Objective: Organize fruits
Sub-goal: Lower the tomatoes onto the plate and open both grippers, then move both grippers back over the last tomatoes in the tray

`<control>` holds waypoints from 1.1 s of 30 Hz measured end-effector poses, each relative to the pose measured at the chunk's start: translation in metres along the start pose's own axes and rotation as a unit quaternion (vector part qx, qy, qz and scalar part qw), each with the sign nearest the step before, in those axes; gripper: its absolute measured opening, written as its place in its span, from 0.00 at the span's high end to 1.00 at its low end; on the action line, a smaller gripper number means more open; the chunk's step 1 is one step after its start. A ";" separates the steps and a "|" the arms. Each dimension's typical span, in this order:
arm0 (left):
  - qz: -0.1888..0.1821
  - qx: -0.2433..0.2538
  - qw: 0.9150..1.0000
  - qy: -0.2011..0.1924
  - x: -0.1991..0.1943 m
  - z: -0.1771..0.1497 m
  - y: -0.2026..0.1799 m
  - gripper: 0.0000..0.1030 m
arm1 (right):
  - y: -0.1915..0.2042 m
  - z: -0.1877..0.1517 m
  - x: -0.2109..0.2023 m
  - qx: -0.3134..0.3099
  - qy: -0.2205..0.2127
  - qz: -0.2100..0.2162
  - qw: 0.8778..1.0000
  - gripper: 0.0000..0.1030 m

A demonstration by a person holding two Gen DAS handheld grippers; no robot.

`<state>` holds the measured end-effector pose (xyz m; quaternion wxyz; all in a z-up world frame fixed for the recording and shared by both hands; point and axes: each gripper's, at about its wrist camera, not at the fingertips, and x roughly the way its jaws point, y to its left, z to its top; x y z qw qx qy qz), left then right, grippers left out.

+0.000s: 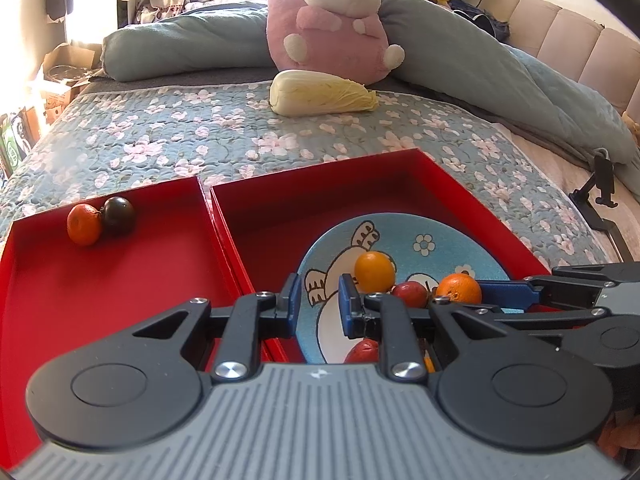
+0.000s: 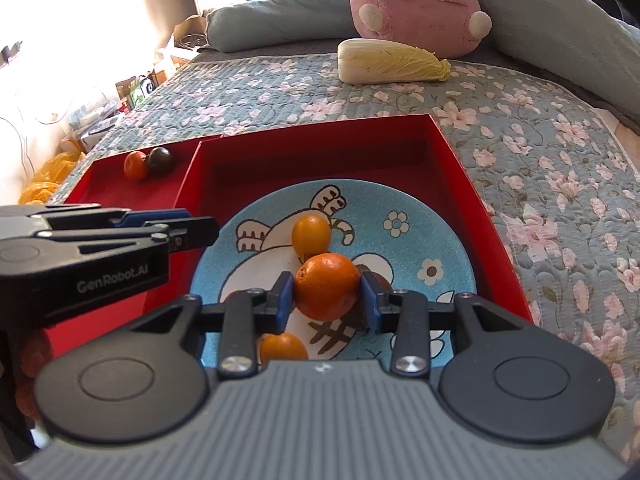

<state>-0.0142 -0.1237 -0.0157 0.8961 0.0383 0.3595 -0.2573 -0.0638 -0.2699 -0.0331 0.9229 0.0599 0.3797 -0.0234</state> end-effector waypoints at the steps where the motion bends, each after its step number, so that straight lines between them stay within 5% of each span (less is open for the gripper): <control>1: 0.001 -0.001 1.000 0.000 0.000 0.000 0.000 0.77 | 0.000 0.000 0.000 0.003 0.000 -0.002 1.000 0.61; 5: 0.003 -0.003 1.000 -0.001 0.000 0.000 0.002 0.77 | -0.001 0.000 0.001 0.007 0.002 -0.003 1.000 0.57; 8: 0.004 -0.005 1.000 -0.002 -0.001 0.000 0.004 0.77 | -0.001 0.000 -0.002 0.012 -0.008 -0.003 1.000 0.34; 23: 0.059 -0.074 0.995 -0.013 -0.018 0.000 0.063 0.77 | 0.024 0.019 -0.006 0.008 -0.040 0.019 0.999 0.34; 33: 0.137 -0.137 0.981 -0.015 -0.035 -0.004 0.145 0.77 | 0.076 0.042 0.003 -0.028 -0.050 0.072 0.996 0.34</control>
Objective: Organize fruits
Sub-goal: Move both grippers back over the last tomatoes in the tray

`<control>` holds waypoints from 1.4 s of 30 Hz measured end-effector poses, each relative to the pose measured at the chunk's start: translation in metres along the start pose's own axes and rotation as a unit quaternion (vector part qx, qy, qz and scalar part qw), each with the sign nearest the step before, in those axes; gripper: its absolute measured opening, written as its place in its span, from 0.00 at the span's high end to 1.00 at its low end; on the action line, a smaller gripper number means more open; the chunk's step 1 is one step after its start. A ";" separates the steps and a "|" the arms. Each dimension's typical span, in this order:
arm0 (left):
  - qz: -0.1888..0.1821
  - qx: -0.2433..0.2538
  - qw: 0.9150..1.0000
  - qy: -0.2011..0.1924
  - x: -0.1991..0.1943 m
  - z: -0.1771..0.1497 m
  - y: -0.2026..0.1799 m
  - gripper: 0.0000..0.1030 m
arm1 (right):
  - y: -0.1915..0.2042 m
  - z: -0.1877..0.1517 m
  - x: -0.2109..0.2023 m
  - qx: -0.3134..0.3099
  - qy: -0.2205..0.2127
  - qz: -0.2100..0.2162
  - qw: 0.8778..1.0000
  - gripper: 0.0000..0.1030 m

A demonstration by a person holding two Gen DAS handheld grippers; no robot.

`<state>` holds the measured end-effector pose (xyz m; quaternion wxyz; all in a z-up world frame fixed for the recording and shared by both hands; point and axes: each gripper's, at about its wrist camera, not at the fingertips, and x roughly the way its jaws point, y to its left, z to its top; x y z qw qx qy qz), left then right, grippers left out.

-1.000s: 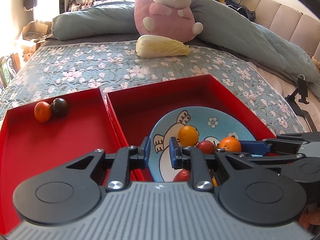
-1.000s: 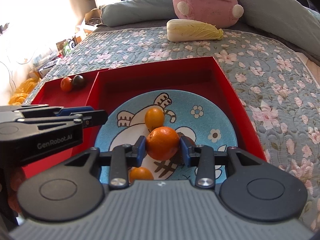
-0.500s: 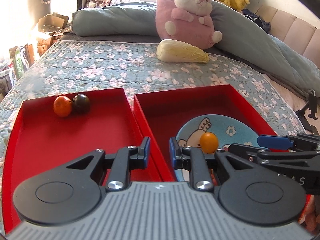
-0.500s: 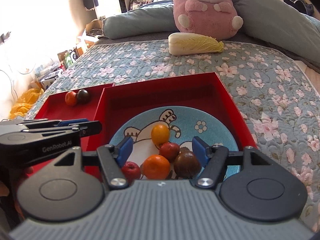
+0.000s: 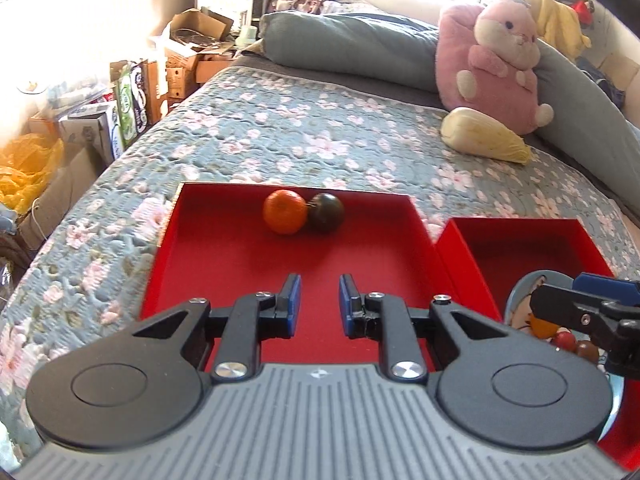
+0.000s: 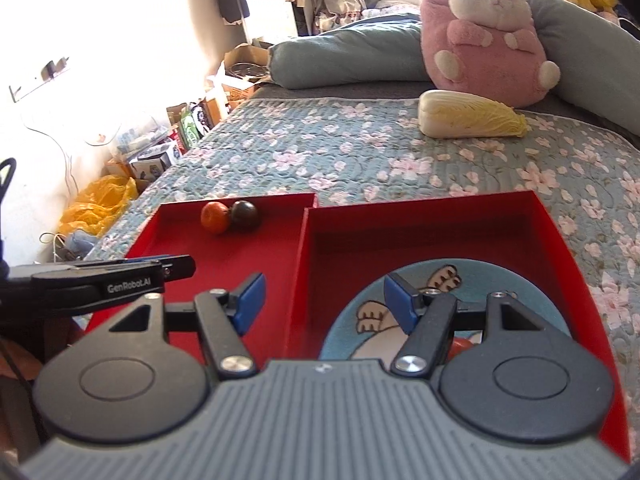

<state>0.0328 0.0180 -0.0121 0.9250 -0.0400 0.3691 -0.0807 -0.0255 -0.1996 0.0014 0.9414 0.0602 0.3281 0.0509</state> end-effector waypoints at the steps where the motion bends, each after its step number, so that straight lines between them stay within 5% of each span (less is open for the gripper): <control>1: 0.004 -0.006 1.000 -0.001 0.001 0.001 0.007 0.77 | 0.006 0.004 0.002 -0.006 -0.002 0.005 1.000 0.34; 17: 0.022 -0.039 0.999 0.027 0.048 0.012 0.041 0.76 | 0.072 0.051 0.105 -0.037 0.035 0.053 0.997 0.42; 39: 0.013 -0.065 0.997 0.048 0.087 0.021 0.054 0.76 | 0.057 0.051 0.194 0.102 0.058 0.048 0.992 0.45; 42: 0.017 -0.074 0.996 0.050 0.089 0.021 0.057 0.76 | 0.055 0.050 0.194 0.110 0.059 0.060 0.990 0.60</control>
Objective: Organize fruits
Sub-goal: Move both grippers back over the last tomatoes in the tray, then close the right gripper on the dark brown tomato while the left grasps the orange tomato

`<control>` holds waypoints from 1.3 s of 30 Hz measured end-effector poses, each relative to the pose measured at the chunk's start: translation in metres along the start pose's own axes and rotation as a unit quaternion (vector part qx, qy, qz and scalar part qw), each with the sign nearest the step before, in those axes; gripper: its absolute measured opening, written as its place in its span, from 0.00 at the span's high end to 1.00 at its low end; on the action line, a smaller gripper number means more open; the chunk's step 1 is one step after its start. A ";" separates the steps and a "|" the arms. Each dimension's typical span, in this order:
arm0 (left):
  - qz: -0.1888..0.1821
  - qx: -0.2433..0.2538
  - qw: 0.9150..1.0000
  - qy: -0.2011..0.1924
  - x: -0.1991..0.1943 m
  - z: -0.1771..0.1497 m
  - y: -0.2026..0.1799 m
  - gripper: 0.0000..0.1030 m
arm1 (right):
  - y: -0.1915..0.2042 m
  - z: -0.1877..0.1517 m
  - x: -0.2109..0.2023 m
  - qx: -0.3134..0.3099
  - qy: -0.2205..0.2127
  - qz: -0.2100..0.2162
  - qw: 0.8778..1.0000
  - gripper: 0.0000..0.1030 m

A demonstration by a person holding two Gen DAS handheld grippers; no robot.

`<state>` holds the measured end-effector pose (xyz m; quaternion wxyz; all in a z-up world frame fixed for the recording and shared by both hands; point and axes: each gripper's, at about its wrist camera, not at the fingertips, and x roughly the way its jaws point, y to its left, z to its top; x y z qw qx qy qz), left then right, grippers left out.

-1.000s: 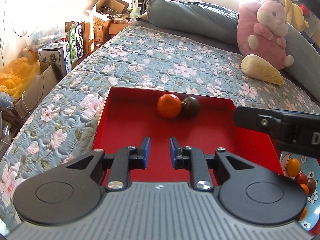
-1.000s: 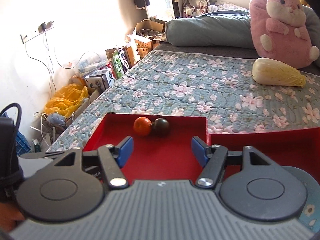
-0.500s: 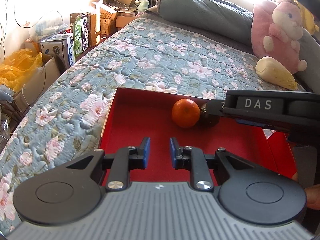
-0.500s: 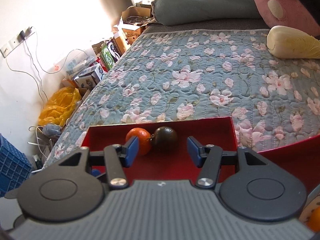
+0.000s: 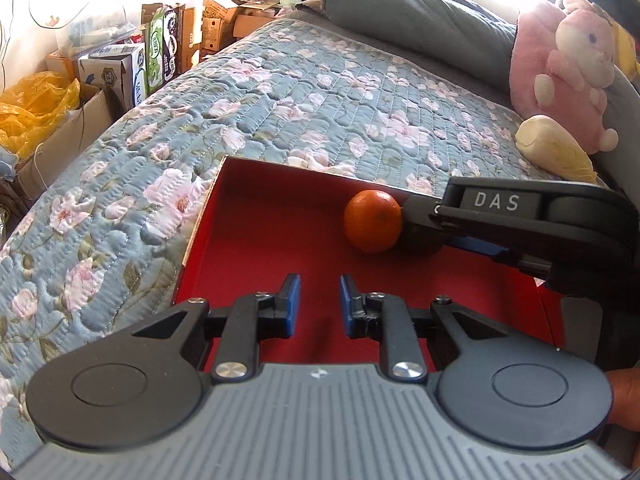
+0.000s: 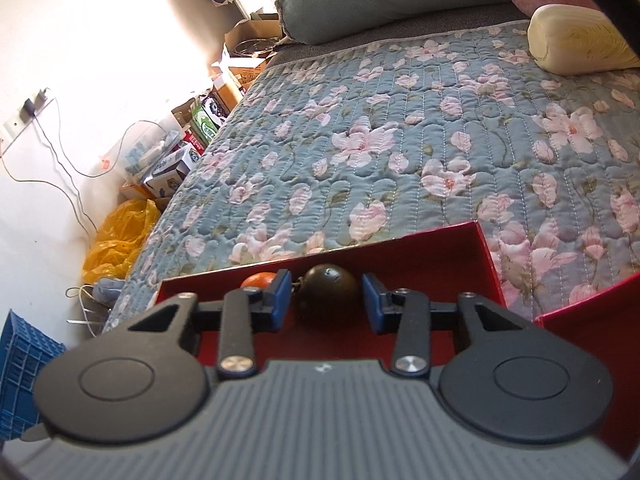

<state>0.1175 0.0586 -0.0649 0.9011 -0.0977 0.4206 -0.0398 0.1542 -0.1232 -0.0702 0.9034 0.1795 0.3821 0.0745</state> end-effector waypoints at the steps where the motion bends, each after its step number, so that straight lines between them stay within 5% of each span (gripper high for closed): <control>1: 0.001 -0.004 1.000 0.000 0.000 0.000 0.001 0.76 | 0.001 0.000 -0.001 -0.003 0.000 0.000 1.000 0.60; 12: 0.006 -0.008 1.000 -0.005 0.002 0.000 -0.002 0.76 | -0.004 -0.020 -0.042 -0.015 0.005 -0.004 1.000 0.62; 19: 0.007 -0.013 1.000 -0.010 0.006 0.003 -0.006 0.76 | 0.009 -0.054 -0.076 -0.111 0.031 -0.034 0.993 0.69; 21: 0.002 -0.015 1.000 -0.011 0.007 0.004 -0.008 0.75 | 0.012 -0.062 -0.077 -0.137 0.037 -0.038 0.989 0.68; 23: 0.000 -0.014 1.000 -0.018 0.007 0.006 -0.010 0.60 | 0.015 -0.064 -0.078 -0.146 0.045 -0.035 0.988 0.67; 25: 0.005 -0.002 1.000 -0.030 0.007 0.008 -0.013 0.54 | 0.017 -0.064 -0.076 -0.147 0.055 -0.030 0.987 0.51; 39: -0.056 0.034 0.997 -0.029 0.025 0.017 -0.021 0.50 | 0.029 -0.074 -0.056 -0.207 0.075 -0.048 0.974 0.51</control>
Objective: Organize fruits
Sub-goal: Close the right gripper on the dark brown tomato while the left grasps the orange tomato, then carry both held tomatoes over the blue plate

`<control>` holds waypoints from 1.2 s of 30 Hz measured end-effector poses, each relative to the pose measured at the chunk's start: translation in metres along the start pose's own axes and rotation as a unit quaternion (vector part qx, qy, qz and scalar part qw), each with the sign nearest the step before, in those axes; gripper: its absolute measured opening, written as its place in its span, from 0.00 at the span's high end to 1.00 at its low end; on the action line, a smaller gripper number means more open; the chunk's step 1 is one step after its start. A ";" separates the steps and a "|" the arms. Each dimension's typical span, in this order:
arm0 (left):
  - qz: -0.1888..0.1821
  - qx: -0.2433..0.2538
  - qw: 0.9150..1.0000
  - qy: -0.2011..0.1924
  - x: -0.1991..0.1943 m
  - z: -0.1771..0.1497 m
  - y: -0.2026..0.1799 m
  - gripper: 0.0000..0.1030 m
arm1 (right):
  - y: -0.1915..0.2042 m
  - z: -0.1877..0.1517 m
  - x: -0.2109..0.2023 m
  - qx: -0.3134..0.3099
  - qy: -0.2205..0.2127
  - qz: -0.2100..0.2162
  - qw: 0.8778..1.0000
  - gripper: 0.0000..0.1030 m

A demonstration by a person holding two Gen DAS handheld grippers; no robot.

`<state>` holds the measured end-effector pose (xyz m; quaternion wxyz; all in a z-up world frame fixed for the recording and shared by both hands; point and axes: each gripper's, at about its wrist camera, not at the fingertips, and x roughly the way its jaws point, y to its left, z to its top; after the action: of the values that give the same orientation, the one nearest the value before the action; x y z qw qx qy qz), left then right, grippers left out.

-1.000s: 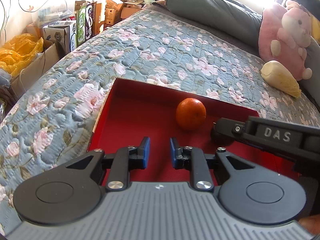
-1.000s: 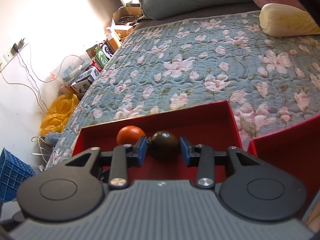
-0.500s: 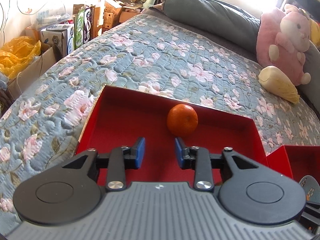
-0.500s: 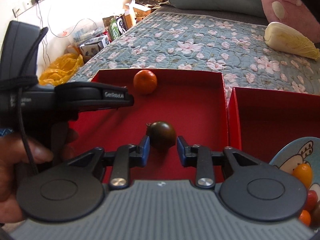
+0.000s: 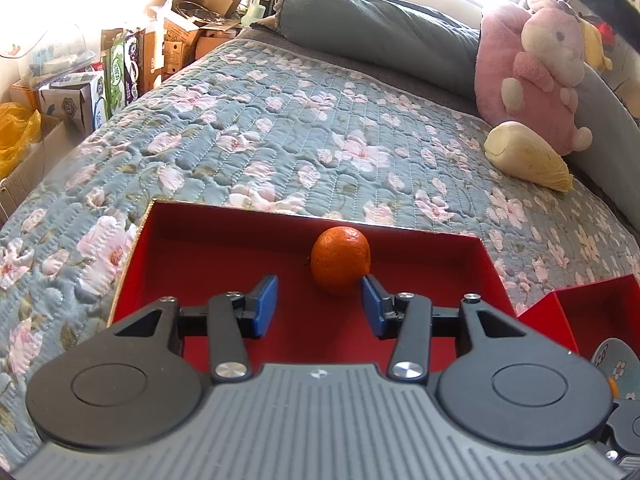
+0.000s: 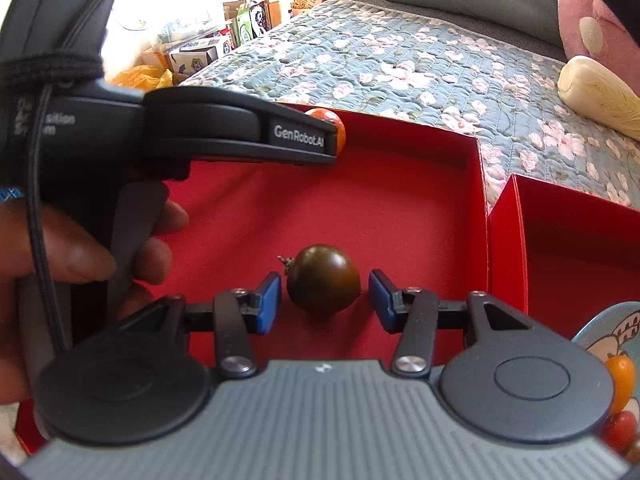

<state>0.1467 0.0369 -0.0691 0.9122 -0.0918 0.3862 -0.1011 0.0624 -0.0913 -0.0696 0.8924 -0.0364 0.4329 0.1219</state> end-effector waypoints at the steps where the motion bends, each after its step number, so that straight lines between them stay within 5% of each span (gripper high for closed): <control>1: -0.015 -0.005 1.000 -0.001 0.001 0.001 0.001 0.49 | -0.001 0.000 0.000 -0.001 -0.001 0.000 1.000 0.52; 5: -0.036 0.001 0.999 -0.013 -0.002 0.004 -0.001 0.32 | -0.004 0.000 -0.002 -0.003 -0.004 -0.003 1.000 0.53; 11: -0.022 0.006 1.000 -0.005 0.007 0.004 0.000 0.32 | -0.003 -0.002 -0.003 -0.003 -0.006 -0.001 1.000 0.52; 14: -0.025 0.018 0.999 -0.007 0.010 0.005 -0.003 0.34 | -0.003 -0.002 -0.004 0.001 -0.008 -0.003 1.000 0.53; 19: -0.036 0.028 0.999 0.002 0.017 0.004 -0.004 0.57 | 0.000 -0.002 -0.005 -0.002 -0.008 -0.008 1.000 0.54; 22: -0.037 0.029 0.999 0.002 0.016 0.003 -0.005 0.59 | 0.003 -0.003 -0.007 -0.018 -0.010 -0.009 1.000 0.60; 36: 0.003 0.030 0.999 -0.012 -0.017 -0.003 -0.009 0.60 | 0.005 -0.015 -0.046 -0.013 -0.027 -0.010 1.000 0.60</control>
<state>0.1319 0.0326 -0.0575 0.9194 -0.0648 0.3724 -0.1089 0.0222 -0.0975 -0.0429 0.9042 -0.0485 0.4071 0.1197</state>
